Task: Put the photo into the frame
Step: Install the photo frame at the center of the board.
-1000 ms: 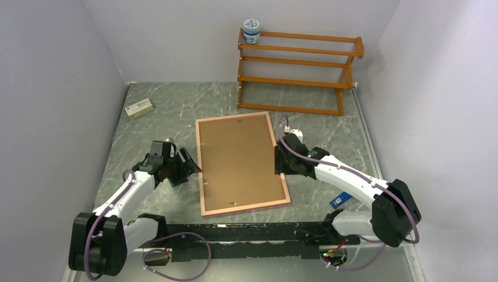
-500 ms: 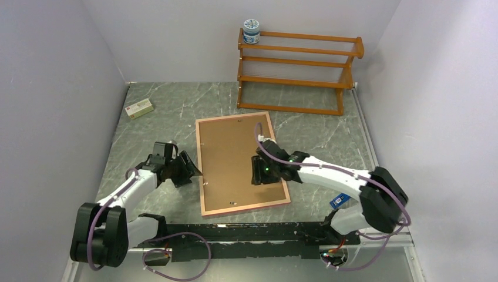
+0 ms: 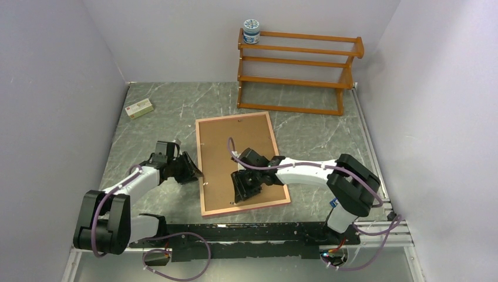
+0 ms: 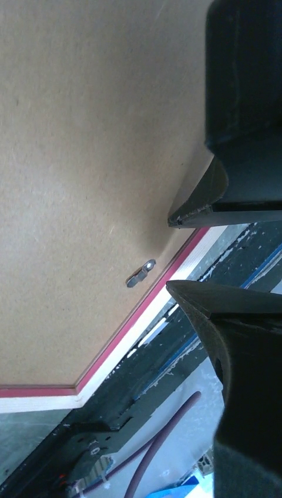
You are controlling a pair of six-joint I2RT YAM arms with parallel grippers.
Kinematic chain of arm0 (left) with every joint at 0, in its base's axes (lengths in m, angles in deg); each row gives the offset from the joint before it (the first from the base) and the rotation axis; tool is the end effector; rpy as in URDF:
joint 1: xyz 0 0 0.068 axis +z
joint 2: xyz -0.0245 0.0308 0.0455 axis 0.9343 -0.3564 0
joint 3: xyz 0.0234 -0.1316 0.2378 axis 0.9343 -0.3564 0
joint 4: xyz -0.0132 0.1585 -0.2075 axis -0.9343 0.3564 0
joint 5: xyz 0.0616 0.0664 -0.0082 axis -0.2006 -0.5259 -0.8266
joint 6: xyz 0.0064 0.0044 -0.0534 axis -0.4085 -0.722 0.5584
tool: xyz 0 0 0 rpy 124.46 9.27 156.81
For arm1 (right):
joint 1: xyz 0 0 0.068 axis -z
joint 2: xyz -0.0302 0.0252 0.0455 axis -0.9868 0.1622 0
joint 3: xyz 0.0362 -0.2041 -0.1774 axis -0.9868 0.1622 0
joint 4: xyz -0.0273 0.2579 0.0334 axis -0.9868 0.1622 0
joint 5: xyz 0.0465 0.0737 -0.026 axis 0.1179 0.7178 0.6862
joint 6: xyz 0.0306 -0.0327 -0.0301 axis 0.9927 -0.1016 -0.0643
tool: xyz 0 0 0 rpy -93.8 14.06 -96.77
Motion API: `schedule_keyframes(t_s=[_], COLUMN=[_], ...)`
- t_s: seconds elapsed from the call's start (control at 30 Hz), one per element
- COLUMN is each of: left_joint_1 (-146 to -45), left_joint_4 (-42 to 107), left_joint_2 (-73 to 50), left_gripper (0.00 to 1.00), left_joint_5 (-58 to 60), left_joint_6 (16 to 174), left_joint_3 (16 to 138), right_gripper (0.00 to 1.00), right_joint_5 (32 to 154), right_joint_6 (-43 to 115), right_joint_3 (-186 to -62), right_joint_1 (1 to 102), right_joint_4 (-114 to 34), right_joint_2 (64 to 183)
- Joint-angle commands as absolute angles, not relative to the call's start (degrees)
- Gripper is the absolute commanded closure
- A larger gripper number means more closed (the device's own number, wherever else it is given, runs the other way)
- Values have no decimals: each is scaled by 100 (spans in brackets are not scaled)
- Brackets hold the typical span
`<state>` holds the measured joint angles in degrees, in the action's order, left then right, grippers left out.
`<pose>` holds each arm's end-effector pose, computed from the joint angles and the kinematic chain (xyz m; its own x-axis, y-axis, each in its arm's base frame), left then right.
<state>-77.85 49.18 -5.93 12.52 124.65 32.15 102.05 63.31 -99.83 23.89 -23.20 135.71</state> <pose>0.2049 -0.0435 0.1486 -0.8390 -0.4963 -0.2230 -0.3014 0.7652 -0.5689 0.1630 0.2678 0.1646 -0.8834 -0.3747 -0.2813 -0.4681 0.7321 0.4948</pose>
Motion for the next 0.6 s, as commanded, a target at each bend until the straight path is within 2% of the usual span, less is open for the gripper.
schedule_keyframes(t_s=[0.0, 0.57], left_joint_1=[-7782, -7782], left_joint_4=[4618, 4509], left_joint_2=[-682, -830], left_gripper=[59, 60], left_joint_5=[1290, 1435], left_joint_6=[12390, 12328], left_joint_3=[3167, 3144], right_gripper=[59, 60], right_joint_5=[10491, 10884], right_joint_6=[6100, 5915], right_joint_3=[-10210, -10521], right_joint_1=[2328, 2149], right_joint_4=[-2659, -2840], right_joint_2=[13671, 14161])
